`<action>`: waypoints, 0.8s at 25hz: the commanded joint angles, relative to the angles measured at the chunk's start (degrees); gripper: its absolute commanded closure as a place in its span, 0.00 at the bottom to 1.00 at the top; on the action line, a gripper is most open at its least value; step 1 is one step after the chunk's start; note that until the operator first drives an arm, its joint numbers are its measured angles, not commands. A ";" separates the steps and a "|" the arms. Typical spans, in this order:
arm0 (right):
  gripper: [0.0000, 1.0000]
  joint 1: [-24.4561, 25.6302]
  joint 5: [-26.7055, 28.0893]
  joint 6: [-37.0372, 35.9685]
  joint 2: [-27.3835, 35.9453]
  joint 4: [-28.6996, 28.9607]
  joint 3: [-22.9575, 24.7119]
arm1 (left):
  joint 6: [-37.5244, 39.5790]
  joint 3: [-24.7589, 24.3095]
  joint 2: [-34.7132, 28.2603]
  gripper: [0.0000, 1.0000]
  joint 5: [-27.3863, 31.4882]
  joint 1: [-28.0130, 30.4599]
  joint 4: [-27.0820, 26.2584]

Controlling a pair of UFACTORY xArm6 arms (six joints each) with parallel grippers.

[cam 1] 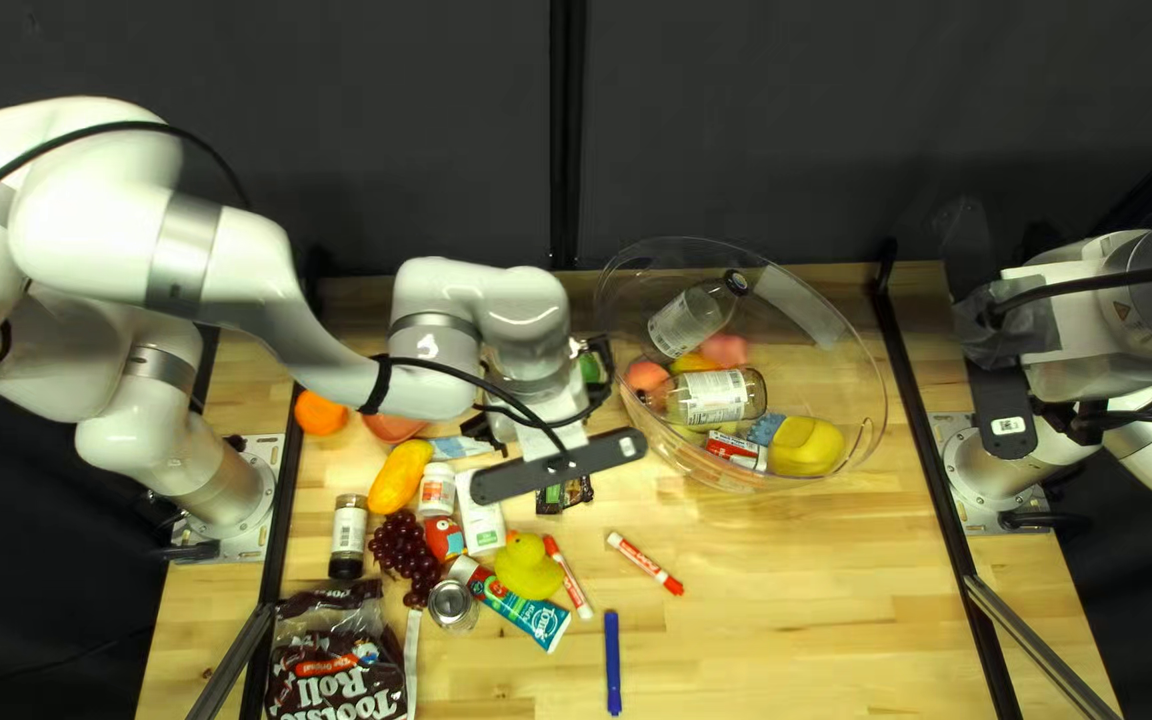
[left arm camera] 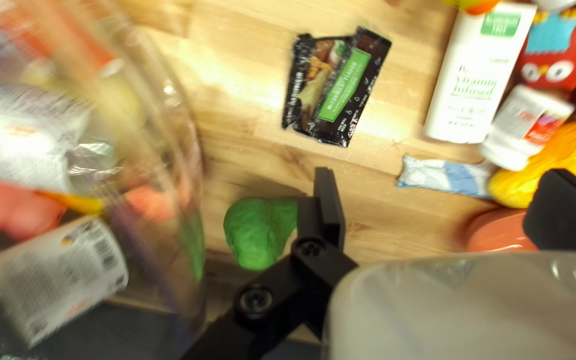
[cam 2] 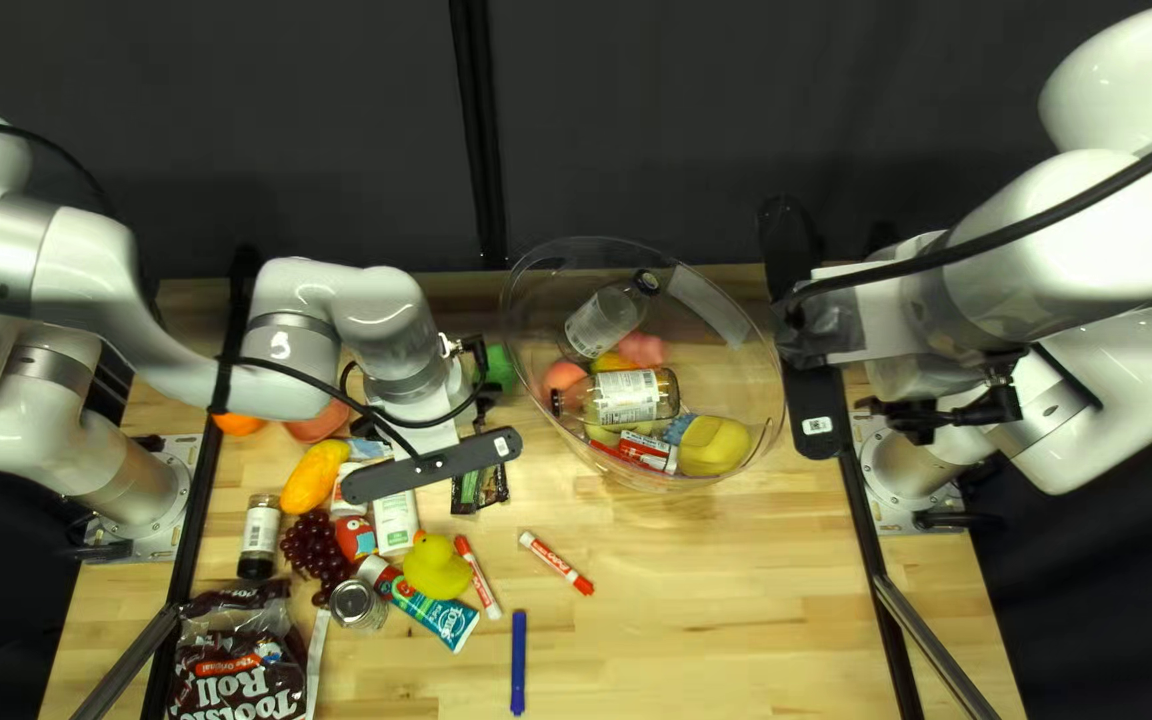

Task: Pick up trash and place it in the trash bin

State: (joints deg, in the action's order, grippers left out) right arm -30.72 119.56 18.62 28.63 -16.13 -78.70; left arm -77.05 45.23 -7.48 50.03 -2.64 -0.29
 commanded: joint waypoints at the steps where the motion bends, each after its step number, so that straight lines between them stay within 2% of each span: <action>1: 0.00 0.00 0.00 0.00 0.00 0.00 0.00 | 3.61 -6.17 -2.54 0.00 -5.67 -2.95 0.66; 5: 0.00 0.00 0.00 0.00 0.00 0.00 0.00 | 7.40 -7.90 -3.05 0.00 -7.06 -2.99 1.98; 13: 0.00 0.00 0.00 0.00 0.00 0.00 0.00 | 11.43 -5.21 -1.47 0.00 -4.95 6.28 1.47; 16: 0.00 0.00 0.00 0.00 0.00 0.00 0.00 | 9.08 -4.37 0.29 0.00 -5.10 10.05 -1.44; 20: 0.00 0.00 0.00 0.00 0.00 0.00 0.00 | 2.07 -2.49 4.19 0.00 -4.57 12.46 -6.90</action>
State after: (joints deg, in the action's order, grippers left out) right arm -30.72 119.56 18.62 28.63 -16.13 -78.70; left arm -70.46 41.20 -5.88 45.02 8.11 -3.52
